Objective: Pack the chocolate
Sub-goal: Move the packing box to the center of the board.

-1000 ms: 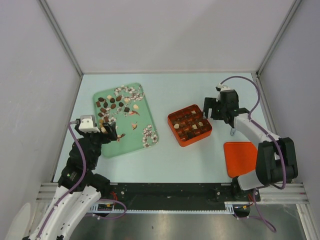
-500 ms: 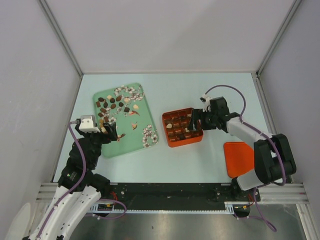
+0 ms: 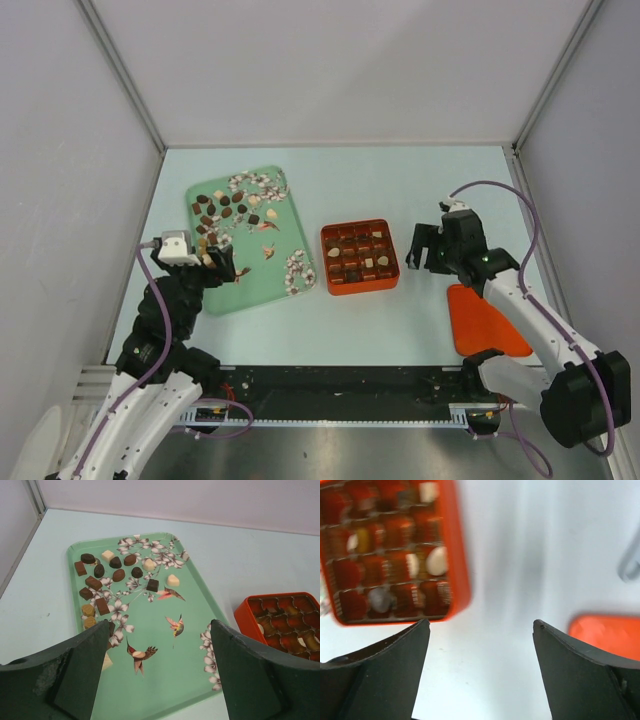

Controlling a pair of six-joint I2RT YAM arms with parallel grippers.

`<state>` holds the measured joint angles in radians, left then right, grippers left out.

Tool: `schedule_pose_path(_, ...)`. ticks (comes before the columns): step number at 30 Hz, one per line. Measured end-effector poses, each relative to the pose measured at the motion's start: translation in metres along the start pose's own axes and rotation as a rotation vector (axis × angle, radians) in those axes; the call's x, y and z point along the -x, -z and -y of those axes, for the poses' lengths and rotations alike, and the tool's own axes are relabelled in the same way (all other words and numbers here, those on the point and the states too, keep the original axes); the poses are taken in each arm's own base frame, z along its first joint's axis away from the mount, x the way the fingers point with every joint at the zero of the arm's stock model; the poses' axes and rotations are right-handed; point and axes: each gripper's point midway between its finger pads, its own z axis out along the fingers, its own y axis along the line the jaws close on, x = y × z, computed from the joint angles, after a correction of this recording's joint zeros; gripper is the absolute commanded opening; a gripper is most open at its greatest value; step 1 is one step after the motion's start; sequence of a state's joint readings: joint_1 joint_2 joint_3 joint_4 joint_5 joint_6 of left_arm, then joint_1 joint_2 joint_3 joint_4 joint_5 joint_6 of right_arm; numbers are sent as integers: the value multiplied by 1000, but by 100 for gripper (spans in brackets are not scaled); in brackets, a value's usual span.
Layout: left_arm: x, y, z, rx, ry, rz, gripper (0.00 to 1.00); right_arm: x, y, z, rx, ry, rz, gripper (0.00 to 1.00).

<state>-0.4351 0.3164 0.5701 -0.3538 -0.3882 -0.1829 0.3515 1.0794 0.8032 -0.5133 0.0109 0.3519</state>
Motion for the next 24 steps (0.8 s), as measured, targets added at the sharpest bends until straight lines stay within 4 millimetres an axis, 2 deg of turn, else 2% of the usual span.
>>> schedule_pose_path(5, 2, 1, 0, -2, 4, 9, 87, -31, -1, 45, -171, -130, -62, 75)
schedule_pose_path(8, 2, 2, 0, -5, 5, 11, 87, -47, 1, 64, -244, -187, -97, 70)
schedule_pose_path(16, 4, 3, 1, -13, 8, 18, 87, -67, -1, 89, -326, -270, -137, 57)
schedule_pose_path(20, 5, 4, 1, -15, 9, 21, 87, -78, -6, 100, -360, -303, -174, 48)
schedule_pose_path(24, 5, 4, 3, -24, 10, 22, 87, -91, -13, 107, -377, -332, -214, 44)
